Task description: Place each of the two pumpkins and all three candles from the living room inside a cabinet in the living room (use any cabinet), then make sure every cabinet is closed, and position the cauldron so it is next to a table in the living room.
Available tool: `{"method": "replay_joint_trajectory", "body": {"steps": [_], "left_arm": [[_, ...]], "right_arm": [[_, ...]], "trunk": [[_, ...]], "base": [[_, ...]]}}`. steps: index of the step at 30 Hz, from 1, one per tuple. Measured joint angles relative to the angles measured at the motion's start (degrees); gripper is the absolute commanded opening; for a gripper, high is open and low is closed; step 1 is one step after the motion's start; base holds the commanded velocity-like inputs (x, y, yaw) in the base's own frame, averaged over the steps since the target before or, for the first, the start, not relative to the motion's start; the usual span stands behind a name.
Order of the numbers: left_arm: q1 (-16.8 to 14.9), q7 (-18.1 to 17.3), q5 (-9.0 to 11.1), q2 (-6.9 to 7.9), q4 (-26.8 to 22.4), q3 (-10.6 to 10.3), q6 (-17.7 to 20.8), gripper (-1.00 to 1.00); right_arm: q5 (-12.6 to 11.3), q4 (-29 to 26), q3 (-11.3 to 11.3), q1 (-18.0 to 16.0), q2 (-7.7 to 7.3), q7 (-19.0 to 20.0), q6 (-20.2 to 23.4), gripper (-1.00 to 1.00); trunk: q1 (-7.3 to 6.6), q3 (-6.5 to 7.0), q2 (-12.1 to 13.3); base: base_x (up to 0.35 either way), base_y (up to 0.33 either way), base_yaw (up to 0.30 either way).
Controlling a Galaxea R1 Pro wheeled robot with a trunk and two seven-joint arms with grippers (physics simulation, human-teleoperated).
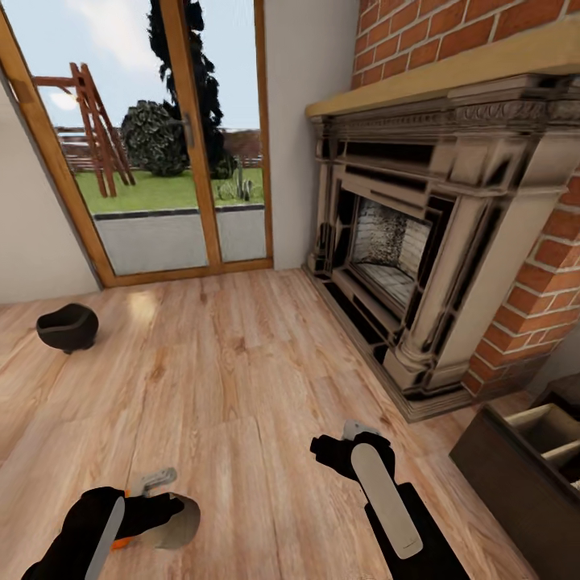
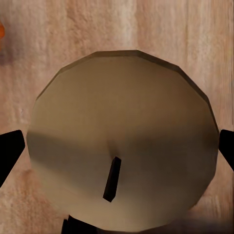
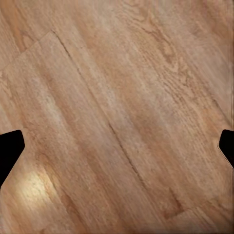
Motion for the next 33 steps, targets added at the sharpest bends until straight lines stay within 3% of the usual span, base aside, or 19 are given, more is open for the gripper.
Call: {"method": "replay_joint_trajectory", "body": {"steps": [6, 27, 33], "left_arm": [[0.0, 0.0, 0.0, 0.00, 0.0, 0.0, 0.0, -1.00], [0.0, 0.0, 0.0, -0.04, 0.0, 0.0, 0.0, -1.00], [0.0, 0.0, 0.0, 0.00, 0.0, 0.0, 0.0, -1.00]], "right_arm": [[0.0, 0.1, 0.0, 0.0, 0.00, 0.4, 0.0, 1.00], [0.0, 1.6, 0.0, -0.1, 0.05, 0.4, 0.0, 1.00], [0.0, 2.6, 0.0, -0.1, 0.08, 0.4, 0.0, 1.00]], "trunk": [[-1.32, 1.08, 2.4], [-5.93, 4.85, 10.8], [-7.25, 5.92, 13.2]], "base": [[-0.157, 0.000, -0.280], [-0.005, 0.000, -0.281], [-0.188, 0.039, -0.281]]}}
